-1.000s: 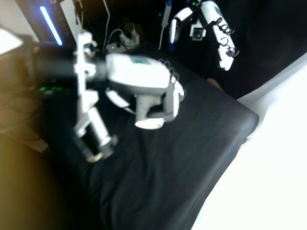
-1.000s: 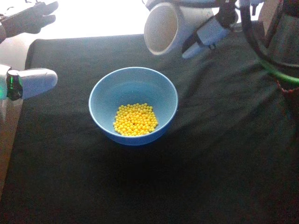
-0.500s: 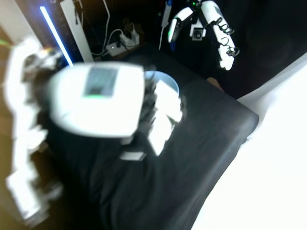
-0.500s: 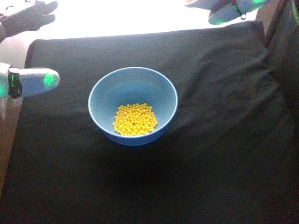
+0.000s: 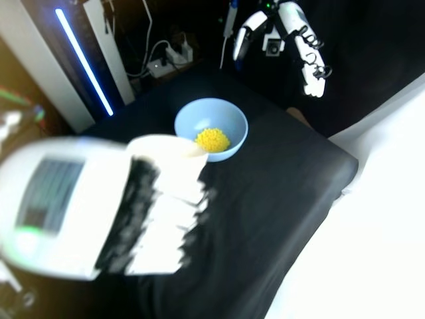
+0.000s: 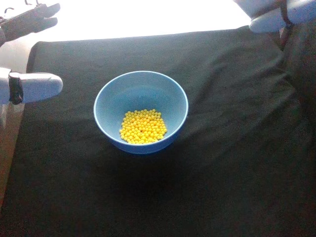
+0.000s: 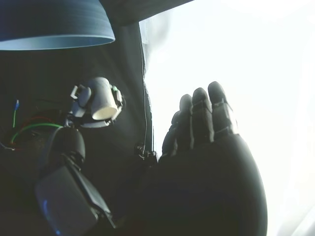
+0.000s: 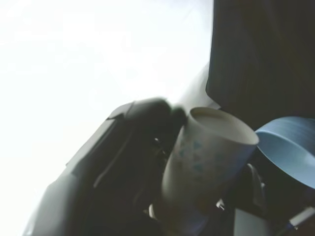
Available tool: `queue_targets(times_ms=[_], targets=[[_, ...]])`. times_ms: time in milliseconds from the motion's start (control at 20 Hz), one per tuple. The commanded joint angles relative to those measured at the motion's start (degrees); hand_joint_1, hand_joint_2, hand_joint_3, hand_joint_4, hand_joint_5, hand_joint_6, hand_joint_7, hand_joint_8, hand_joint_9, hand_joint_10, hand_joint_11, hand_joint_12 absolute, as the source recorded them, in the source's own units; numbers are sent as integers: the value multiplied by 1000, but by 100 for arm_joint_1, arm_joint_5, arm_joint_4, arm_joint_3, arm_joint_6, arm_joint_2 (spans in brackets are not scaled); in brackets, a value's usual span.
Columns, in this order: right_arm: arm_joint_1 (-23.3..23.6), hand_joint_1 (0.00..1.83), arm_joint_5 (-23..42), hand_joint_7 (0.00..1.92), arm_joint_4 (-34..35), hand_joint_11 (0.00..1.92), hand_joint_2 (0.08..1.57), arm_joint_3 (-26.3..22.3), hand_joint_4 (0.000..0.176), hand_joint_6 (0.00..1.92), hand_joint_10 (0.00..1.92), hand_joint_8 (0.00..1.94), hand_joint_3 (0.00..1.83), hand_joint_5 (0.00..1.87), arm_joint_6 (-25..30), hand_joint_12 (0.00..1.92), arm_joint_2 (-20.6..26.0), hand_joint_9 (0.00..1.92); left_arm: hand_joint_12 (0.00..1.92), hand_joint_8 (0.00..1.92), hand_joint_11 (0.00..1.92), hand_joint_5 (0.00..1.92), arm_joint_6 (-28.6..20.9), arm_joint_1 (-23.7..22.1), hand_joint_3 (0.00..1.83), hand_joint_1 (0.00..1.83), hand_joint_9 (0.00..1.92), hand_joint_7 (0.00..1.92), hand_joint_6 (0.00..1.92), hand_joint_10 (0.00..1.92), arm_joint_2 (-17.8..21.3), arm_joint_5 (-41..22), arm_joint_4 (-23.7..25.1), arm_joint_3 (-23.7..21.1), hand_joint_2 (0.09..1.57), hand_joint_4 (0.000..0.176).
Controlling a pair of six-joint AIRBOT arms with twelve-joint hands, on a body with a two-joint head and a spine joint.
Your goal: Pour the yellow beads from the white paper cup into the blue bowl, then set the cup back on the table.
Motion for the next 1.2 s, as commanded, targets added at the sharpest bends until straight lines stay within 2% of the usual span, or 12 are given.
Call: queue_targets(times_ms=[0,150,200,250,300,450,650,800,900,1000,1050,1150], targets=[[-145,1277,972,1190,620,994,1078,79,0,881,247,792,3,948,12,1172,11,1346,426,2,0,0,-54,-26,542,479,161,201,0,1,-5,-653,-197,33,608,0],[-891,1286,1587,1202,1690,939,1066,133,0,768,246,798,0,1005,12,1292,99,1376,465,0,0,0,-54,-23,548,479,151,198,0,0,-6,-636,-197,33,600,0],[-1194,1276,1840,1234,2076,998,1055,132,0,775,161,698,0,1027,12,1040,130,1372,465,3,0,0,-54,-13,545,480,164,203,0,6,-6,-635,-203,33,606,0],[-1349,1276,1958,1234,2275,998,1055,132,0,775,161,698,0,1027,12,1040,135,1372,465,3,0,0,-55,0,545,480,164,203,0,6,-5,-636,-206,33,606,0],[-1555,1264,2142,1246,2547,1053,1065,131,0,916,51,617,0,972,12,774,135,1366,415,1,0,0,-56,11,479,495,156,188,0,1,-5,-634,-209,33,653,0],[-1757,1257,2324,1221,2792,1087,1074,102,0,971,11,636,0,958,12,668,134,1361,462,2,0,0,-56,20,423,485,164,196,0,3,-8,-642,-210,30,707,0],[-2178,1258,2754,1209,3329,1082,1079,50,0,986,3,672,1,936,12,654,97,1348,515,3,0,0,-56,22,428,491,176,206,0,5,-41,-636,-212,33,686,0],[-2605,1253,3091,1200,3812,1090,1071,-7,0,922,0,675,1,986,13,643,82,1352,427,1,0,0,-56,22,441,484,177,210,0,2,-102,-646,-233,57,674,0],[-2776,1259,3237,1264,3995,1096,1053,-22,0,904,0,527,0,1016,14,531,54,1350,353,5,0,0,-56,23,460,495,169,197,0,2,-134,-649,-241,65,665,0],[-2853,1262,3243,1283,4015,1079,1056,-20,0,950,0,485,2,989,14,508,9,1340,336,2,0,0,-56,39,495,498,173,207,0,1,-161,-667,-256,71,639,0],[-2892,1264,3242,1285,4014,1040,1055,-6,0,931,0,494,1,992,15,486,-28,1327,334,0,0,0,-56,44,505,492,169,203,0,0,-172,-672,-262,73,633,0],[-2924,1247,3241,1197,3997,1018,1073,27,0,967,0,637,0,979,16,511,-96,1282,393,1,0,0,-56,44,531,492,171,200,0,1,-181,-681,-276,75,647,0]])
